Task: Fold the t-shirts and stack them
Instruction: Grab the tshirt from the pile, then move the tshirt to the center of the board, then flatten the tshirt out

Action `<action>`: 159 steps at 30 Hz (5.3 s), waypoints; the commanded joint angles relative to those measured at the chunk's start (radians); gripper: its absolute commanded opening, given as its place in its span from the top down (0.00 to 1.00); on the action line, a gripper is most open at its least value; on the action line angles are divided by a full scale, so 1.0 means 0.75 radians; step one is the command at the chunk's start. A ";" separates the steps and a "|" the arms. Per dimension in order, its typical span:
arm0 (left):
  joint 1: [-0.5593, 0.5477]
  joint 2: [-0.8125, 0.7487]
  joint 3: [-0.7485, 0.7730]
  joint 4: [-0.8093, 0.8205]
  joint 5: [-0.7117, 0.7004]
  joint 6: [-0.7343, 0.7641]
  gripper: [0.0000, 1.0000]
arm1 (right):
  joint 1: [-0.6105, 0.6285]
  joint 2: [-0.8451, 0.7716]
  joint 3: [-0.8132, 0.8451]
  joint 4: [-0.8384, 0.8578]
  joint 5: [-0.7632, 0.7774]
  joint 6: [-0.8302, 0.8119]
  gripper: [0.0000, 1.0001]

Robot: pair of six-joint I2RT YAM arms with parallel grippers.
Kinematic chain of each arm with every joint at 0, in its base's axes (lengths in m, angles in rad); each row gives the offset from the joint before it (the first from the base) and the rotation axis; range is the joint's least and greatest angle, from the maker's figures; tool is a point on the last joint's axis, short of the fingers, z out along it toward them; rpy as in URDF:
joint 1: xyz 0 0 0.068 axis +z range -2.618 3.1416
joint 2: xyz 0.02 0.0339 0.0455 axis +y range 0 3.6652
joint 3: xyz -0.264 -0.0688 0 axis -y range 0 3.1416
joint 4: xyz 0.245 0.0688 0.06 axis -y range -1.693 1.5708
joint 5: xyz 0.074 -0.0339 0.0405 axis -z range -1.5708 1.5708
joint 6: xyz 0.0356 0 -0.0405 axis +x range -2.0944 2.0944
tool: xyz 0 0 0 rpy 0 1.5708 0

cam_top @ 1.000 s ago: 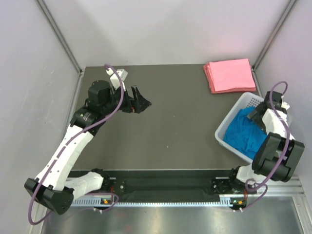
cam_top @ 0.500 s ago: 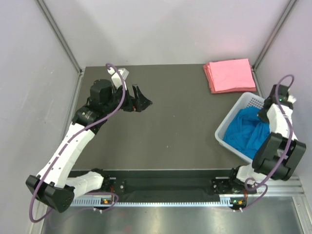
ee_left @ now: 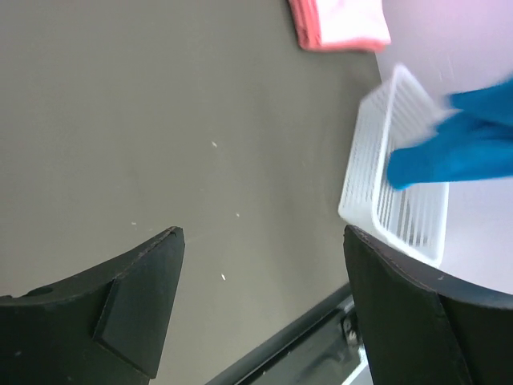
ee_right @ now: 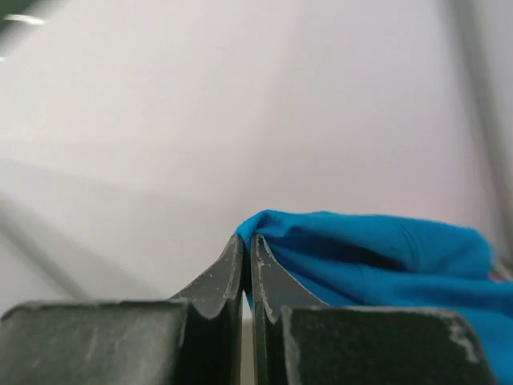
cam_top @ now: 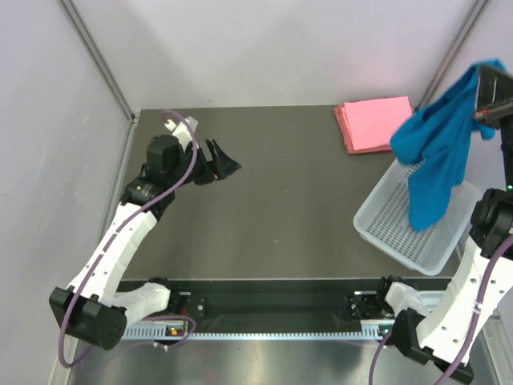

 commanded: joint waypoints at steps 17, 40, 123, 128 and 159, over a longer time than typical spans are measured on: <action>0.308 -0.160 -0.066 -0.042 -0.309 -0.031 0.14 | 0.997 0.695 -0.047 0.393 -0.531 0.132 1.00; 0.325 0.173 -0.549 0.250 0.034 -0.047 0.20 | 1.303 1.151 -0.383 0.080 0.099 -0.627 0.59; 0.198 0.384 -0.267 -0.038 -0.557 0.012 0.63 | 1.211 0.603 -0.837 0.020 0.363 -0.414 0.72; 0.214 0.317 -0.328 -0.036 -0.600 0.012 0.44 | 1.219 0.677 -0.841 -0.027 0.310 -0.486 0.65; 0.188 0.619 -0.018 0.060 -0.275 0.127 0.39 | 1.287 0.922 -0.843 0.645 0.048 -0.045 0.51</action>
